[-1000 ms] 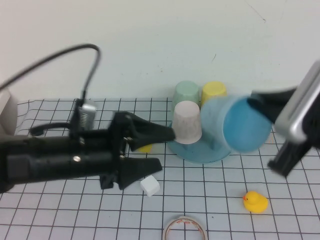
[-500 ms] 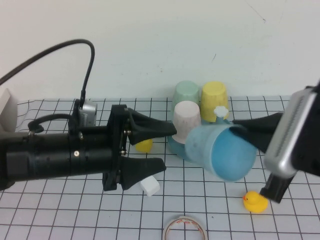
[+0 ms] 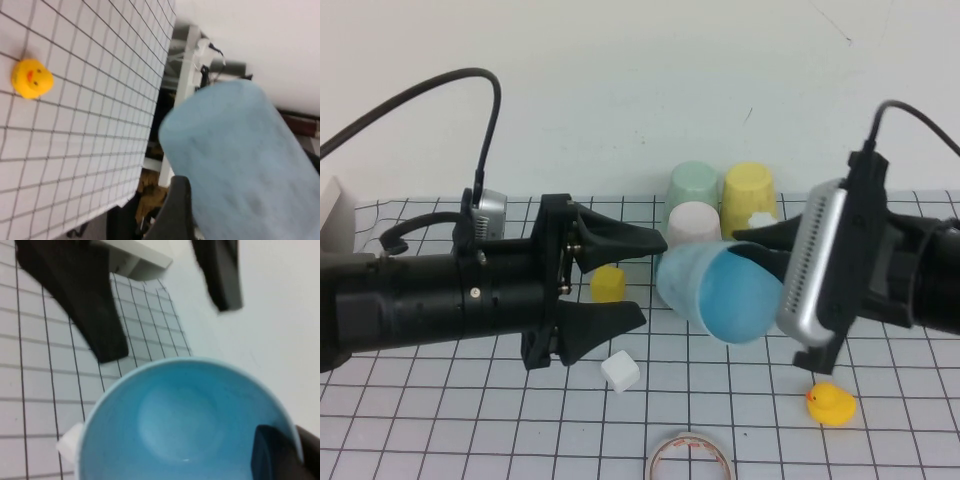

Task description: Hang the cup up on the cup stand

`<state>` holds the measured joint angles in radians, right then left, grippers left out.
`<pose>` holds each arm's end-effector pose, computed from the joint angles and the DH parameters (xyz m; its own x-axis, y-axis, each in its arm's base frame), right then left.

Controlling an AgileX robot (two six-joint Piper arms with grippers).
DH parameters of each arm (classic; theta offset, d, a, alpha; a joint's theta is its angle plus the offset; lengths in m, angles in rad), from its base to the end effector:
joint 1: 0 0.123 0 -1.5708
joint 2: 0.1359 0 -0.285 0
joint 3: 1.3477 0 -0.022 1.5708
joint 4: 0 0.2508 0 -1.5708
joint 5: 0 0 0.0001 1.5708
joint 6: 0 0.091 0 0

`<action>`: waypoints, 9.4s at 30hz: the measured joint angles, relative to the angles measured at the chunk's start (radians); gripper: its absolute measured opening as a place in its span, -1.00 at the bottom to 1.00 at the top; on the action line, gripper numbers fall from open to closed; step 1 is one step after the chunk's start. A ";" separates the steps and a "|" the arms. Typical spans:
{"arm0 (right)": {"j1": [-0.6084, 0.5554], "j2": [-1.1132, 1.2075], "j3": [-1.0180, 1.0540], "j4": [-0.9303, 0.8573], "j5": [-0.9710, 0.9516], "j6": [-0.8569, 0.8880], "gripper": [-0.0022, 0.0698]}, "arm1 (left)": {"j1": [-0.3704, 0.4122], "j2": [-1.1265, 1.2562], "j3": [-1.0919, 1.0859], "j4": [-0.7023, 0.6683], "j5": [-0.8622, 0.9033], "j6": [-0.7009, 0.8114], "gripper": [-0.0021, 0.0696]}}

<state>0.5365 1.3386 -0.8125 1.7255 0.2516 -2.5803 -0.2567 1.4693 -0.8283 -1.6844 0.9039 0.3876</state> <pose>0.2380 0.1677 0.2857 0.2979 -0.6700 -0.6800 -0.7066 0.3242 -0.6290 0.2593 -0.1416 0.2720 -0.9118 -0.3932 0.1184 -0.2048 0.1854 -0.9611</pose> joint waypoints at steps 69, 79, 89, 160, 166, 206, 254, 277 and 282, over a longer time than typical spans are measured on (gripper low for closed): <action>0.076 0.153 -0.165 -0.022 0.198 -0.399 -0.79 | 0.002 0.000 -0.002 -0.058 -0.157 0.103 0.66; 0.093 0.153 -0.166 -0.022 0.275 -0.356 -0.09 | -0.002 0.001 -0.002 -0.018 -0.205 0.154 0.64; 0.093 0.147 -0.166 -0.022 0.278 -0.286 0.01 | 0.001 0.001 -0.002 -0.017 -0.246 0.225 0.63; 0.093 -0.235 0.181 0.008 -0.311 0.473 -0.94 | -0.243 0.886 -1.069 -0.013 -0.224 1.596 0.62; 0.093 -0.235 0.181 0.008 -0.311 0.473 -0.94 | -0.243 0.905 -1.069 -0.004 -0.241 1.596 0.62; 0.093 -0.335 0.181 0.008 -0.319 0.472 -0.94 | -0.225 0.655 -1.071 0.163 -0.353 1.456 -0.59; 0.093 -0.734 0.204 -1.369 0.754 1.656 -0.94 | -0.172 -1.070 -0.005 1.454 -0.425 0.264 -0.95; 0.093 -0.920 0.394 -1.853 0.440 2.173 -0.94 | -0.172 -1.114 0.654 1.544 -1.013 0.168 -0.95; 0.093 -0.920 0.418 -1.823 0.447 2.173 -0.94 | -0.172 -1.114 0.674 1.544 -1.010 0.168 -0.95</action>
<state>0.6292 0.4183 -0.3947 -0.0975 0.6985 -0.4074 -0.4285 0.3555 -0.1539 -0.1402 -0.1056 0.5556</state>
